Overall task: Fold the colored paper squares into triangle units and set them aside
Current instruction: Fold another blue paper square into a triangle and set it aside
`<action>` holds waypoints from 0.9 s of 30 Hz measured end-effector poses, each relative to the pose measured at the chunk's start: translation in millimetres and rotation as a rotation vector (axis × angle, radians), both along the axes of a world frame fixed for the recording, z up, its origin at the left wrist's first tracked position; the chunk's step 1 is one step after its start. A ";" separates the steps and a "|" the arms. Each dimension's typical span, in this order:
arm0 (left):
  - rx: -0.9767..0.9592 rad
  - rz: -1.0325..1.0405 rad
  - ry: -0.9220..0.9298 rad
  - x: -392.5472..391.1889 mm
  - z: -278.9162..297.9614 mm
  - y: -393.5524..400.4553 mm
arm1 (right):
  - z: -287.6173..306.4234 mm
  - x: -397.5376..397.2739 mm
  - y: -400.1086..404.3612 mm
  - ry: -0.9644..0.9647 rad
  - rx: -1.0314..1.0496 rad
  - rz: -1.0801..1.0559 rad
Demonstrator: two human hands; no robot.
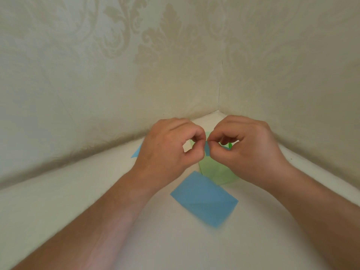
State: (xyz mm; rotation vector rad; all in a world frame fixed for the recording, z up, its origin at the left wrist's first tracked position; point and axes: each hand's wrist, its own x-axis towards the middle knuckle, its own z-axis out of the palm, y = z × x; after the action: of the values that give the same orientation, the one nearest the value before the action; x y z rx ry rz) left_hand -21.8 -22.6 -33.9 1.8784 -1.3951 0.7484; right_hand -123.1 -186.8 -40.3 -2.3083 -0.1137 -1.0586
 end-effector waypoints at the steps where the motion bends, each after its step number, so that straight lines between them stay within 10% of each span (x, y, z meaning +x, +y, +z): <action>1: -0.011 0.005 0.022 -0.8 0.8 1.1 | 0.4 0.0 -1.3 0.004 0.015 -0.003; 22: -0.169 0.129 0.475 20.3 -0.3 13.4 | 11.9 -1.9 -52.4 0.044 0.179 -0.323; 27: -0.093 0.022 0.377 3.0 -1.6 5.0 | 7.0 -0.5 -17.2 0.005 0.012 -0.078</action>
State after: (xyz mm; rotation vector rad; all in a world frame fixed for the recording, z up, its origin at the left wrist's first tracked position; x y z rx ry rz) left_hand -18.8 -17.6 -35.4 1.8477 -1.0855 0.4313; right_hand -123.6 -204.0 -33.4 -2.3215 -0.0148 -1.0889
